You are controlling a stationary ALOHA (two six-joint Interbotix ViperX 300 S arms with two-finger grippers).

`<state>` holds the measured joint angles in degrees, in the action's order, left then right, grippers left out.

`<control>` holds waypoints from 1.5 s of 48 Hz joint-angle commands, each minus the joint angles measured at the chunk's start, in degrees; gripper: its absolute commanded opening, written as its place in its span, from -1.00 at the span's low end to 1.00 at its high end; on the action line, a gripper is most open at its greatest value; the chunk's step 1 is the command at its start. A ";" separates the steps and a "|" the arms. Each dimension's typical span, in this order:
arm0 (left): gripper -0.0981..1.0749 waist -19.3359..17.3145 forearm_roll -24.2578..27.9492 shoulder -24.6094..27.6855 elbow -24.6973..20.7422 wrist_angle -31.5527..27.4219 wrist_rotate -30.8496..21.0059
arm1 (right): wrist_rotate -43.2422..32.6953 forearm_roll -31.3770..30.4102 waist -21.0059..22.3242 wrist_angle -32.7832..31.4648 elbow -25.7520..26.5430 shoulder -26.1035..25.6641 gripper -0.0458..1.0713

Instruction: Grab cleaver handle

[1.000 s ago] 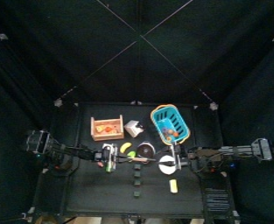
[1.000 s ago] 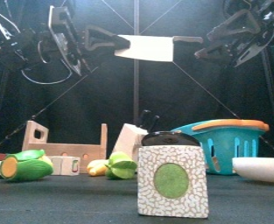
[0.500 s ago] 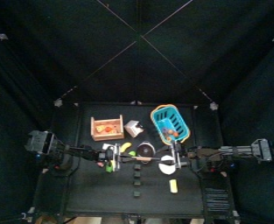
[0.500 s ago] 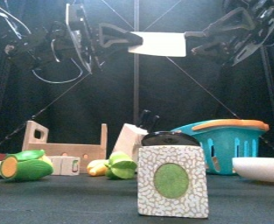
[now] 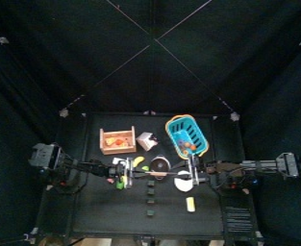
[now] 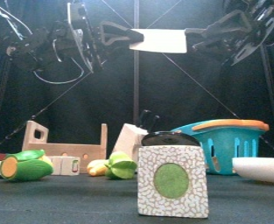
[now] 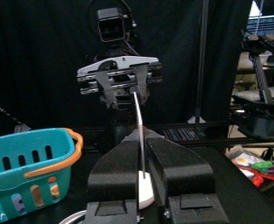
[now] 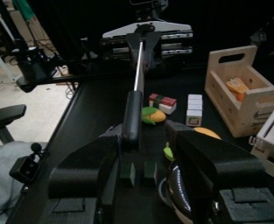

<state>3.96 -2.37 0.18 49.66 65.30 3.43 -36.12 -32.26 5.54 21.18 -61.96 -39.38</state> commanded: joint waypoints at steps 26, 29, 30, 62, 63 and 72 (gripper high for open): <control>-0.10 -0.09 -0.09 0.18 -1.49 0.62 0.18 | 0.09 0.18 0.26 1.49 0.97 -0.09 0.47; -0.10 -0.09 -0.09 0.18 -1.41 0.62 0.18 | 0.09 0.26 0.26 1.49 0.97 -0.18 0.47; -0.10 -0.09 -0.09 0.09 -1.49 0.62 0.18 | 0.09 0.26 0.26 1.49 0.97 -0.09 0.47; -0.10 -0.09 -0.09 0.35 -1.49 0.88 0.18 | 0.09 0.26 0.44 1.49 1.14 -0.18 -0.09; -0.10 -0.09 0.00 0.35 -1.49 0.88 0.26 | 0.09 0.26 0.44 1.49 1.14 -0.18 -0.09; -0.03 -0.09 -0.09 0.70 -1.58 0.97 0.00 | 0.09 0.26 0.44 1.49 0.79 -0.18 -0.10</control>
<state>3.96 -2.37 1.14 49.57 65.65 3.52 -36.12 -32.17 5.80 22.24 -61.96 -39.46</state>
